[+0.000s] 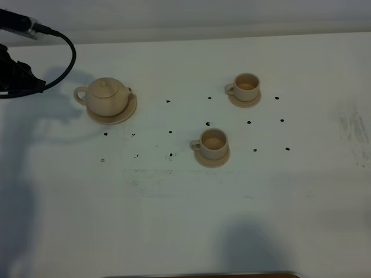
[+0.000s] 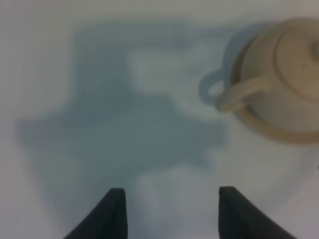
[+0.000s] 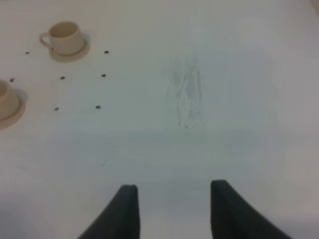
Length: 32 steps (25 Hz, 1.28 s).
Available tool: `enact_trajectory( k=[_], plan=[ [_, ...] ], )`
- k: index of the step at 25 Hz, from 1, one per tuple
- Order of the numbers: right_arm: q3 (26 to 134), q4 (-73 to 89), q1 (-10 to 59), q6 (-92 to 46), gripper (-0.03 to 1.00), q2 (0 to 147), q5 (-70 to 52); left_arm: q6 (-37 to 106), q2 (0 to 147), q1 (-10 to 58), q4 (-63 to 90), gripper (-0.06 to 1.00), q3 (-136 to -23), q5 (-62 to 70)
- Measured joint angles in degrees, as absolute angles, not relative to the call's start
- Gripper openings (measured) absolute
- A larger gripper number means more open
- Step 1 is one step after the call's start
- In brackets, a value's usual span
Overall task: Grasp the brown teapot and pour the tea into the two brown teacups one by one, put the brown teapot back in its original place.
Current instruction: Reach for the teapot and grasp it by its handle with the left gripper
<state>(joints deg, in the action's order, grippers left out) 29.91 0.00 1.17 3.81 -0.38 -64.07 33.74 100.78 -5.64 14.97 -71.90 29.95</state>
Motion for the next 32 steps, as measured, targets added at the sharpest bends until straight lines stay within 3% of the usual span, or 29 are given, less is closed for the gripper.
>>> enact_trajectory(
  k=[6, 21, 32],
  plan=[
    [29.91, 0.0, 1.17, 3.81, 0.35, -0.38, -64.07, 42.24, 105.58, -3.71, 12.77, 0.4, -78.01, 36.25],
    [29.91, 0.0, 1.17, 3.81, 0.35, -0.38, -64.07, 77.94, 107.57, -3.59, 23.38, 0.4, -79.85, 34.95],
    [29.91, 0.0, 1.17, 3.81, 0.35, -0.38, -64.07, 79.5, 115.48, -3.59, 23.74, 0.35, -93.1, 42.55]
  ],
)
